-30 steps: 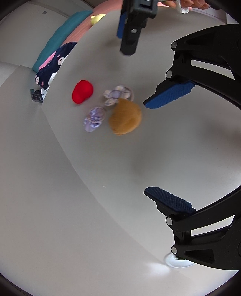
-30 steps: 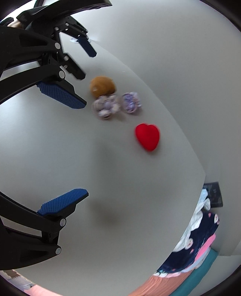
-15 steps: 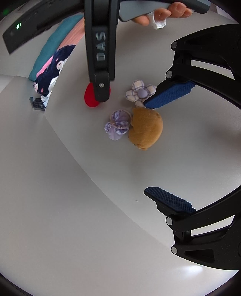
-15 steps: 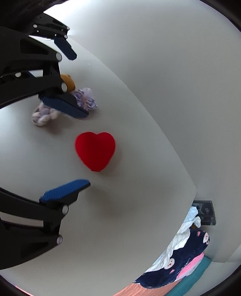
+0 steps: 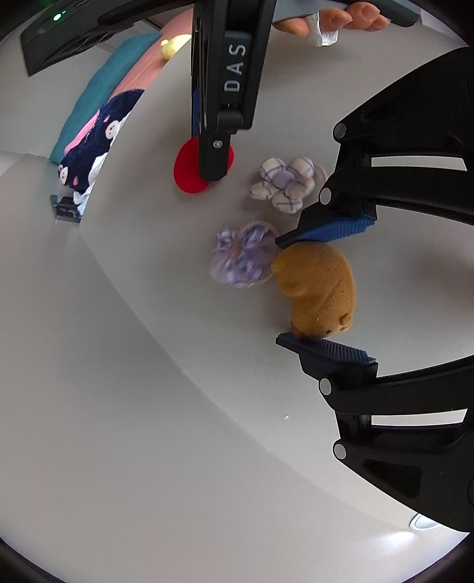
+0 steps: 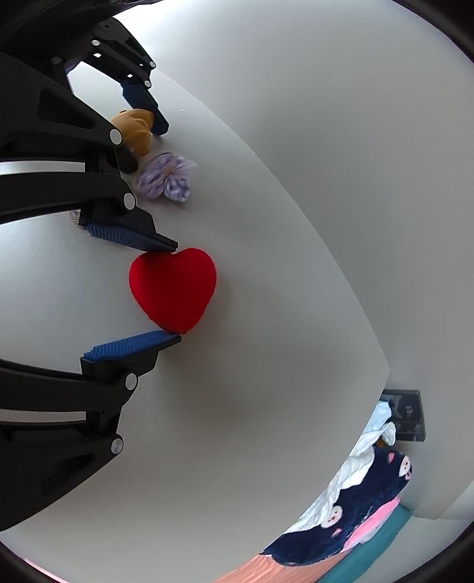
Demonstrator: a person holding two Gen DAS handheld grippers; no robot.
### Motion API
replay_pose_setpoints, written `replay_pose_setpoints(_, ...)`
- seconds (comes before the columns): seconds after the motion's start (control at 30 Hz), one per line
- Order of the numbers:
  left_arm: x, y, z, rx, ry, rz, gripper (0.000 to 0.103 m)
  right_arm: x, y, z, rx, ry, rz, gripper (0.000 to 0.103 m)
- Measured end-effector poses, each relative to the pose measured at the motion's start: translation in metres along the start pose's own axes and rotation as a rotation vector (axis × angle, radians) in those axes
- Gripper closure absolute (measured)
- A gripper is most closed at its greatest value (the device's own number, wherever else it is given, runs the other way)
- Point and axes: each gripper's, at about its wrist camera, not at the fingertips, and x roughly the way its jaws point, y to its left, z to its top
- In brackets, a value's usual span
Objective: Collect trash
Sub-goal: 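Carry the bear and heart to the trash bag while both tools open to drop them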
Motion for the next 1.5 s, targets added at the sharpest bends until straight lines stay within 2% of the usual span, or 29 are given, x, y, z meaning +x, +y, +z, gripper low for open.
replay_pose_setpoints(0.23, -0.026, -0.008, -0.016, -0.013, -0.012, 0.015, 0.056, -0.026, -0.01, -0.012, 0.035, -0.011, 0.018, 0.057)
replay_pose_setpoints(0.53, -0.078, -0.04, -0.046, 0.01, -0.042, 0.034, 0.056, -0.081, -0.022, -0.052, 0.06, -0.037, 0.03, 0.057)
replay_pose_setpoints(0.83, -0.113, -0.074, -0.08, 0.035, -0.05, 0.021, 0.056, -0.139, -0.036, -0.121, 0.053, -0.049, 0.035, 0.057)
replay_pose_setpoints(1.1, -0.136, -0.123, -0.121, 0.094, -0.058, -0.009, 0.056, -0.187, -0.051, -0.184, 0.055, -0.087, 0.042, 0.057)
replay_pose_setpoints(1.5, -0.151, -0.206, -0.167, 0.191, -0.081, -0.077, 0.056, -0.222, -0.094, -0.262, 0.102, -0.111, 0.025, 0.057)
